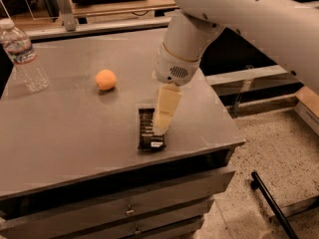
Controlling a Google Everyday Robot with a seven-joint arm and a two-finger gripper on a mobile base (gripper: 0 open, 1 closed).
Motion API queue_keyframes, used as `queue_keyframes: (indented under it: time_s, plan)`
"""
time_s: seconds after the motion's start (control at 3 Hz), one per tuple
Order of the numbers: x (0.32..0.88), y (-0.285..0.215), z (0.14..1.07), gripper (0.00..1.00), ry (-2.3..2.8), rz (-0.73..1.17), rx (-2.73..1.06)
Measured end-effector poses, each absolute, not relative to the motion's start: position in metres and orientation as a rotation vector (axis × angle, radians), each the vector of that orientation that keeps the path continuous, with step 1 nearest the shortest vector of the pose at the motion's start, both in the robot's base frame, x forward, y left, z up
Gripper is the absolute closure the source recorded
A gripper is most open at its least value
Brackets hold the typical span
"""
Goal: Move rxbar chocolate near orange
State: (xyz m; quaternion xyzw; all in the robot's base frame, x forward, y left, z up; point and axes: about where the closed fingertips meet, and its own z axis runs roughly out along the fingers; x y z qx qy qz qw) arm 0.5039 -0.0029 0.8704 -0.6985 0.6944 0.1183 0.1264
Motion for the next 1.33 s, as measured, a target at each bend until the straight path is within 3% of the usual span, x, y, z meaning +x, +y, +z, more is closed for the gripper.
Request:
queue_keyframes:
  time_s: [0.67, 1.33]
  plan:
    - [0.458, 0.014, 0.831, 0.00, 1.931, 0.342, -2.173]
    - [0.460, 0.010, 0.824, 0.00, 1.971, 0.384, -2.132]
